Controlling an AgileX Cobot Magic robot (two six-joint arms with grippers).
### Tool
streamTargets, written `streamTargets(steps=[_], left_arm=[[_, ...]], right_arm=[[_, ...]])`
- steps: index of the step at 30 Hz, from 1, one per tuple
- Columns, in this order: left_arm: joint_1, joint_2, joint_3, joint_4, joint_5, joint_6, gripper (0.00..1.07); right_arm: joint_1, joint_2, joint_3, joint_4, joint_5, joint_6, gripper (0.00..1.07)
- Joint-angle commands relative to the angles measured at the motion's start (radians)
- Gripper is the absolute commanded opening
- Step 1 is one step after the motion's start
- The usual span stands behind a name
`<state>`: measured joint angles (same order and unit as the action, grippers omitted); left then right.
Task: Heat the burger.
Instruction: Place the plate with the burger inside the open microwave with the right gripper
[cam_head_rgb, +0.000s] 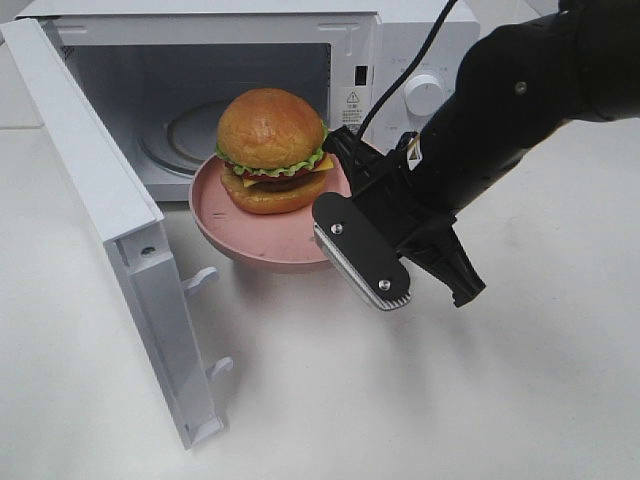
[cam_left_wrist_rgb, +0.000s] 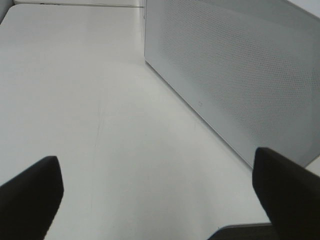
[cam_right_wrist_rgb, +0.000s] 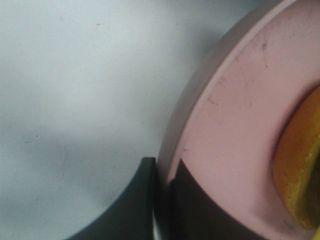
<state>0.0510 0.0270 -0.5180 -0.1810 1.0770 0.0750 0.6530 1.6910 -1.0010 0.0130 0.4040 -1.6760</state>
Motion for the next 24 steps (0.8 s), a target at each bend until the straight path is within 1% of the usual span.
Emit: streamTargets(steps=[1,5,6,8,9,14,16,19,21,24], left_arm=[[-0.003,-0.005,0.003,-0.005,-0.007,0.002,0.98],[-0.003,-0.005,0.003,-0.005,-0.007,0.002,0.98],[-0.003,-0.005,0.003,-0.005,-0.007,0.002,0.98],[-0.003,-0.005,0.003,-0.005,-0.007,0.002,0.98],[-0.003,-0.005,0.003,-0.005,-0.007,0.002,0.98],[-0.003,-0.005,0.003,-0.005,-0.007,0.002,0.98],[-0.003,-0.005,0.003,-0.005,-0.007,0.002,0.98],[-0.003,-0.005,0.003,-0.005,-0.007,0.002,0.98],[-0.003,-0.005,0.003,-0.005,-0.007,0.002,0.98],[-0.003,-0.005,0.003,-0.005,-0.007,0.002,0.98]], right_arm=[[-0.001,0.039,-0.077,0.003,-0.009,-0.02,0.0],[-0.001,0.067,-0.116,0.003,0.003,-0.022,0.0],[-0.001,0.087,-0.145,0.003,0.022,-0.022,0.0],[-0.001,0.095,-0.157,0.003,0.029,-0.022,0.0],[-0.001,0.114,-0.184,0.003,0.039,-0.019,0.0],[-0.001,0.143,-0.226,0.003,0.039,-0.016,0.0],[-0.001,0.175,-0.264,0.004,0.043,-0.009,0.0],[-0.001,0.184,-0.275,0.004,0.045,-0.007,0.0],[-0.001,0.218,-0.318,0.005,0.069,-0.004,0.0],[-0.001,0.226,-0.332,0.005,0.074,-0.002,0.0]])
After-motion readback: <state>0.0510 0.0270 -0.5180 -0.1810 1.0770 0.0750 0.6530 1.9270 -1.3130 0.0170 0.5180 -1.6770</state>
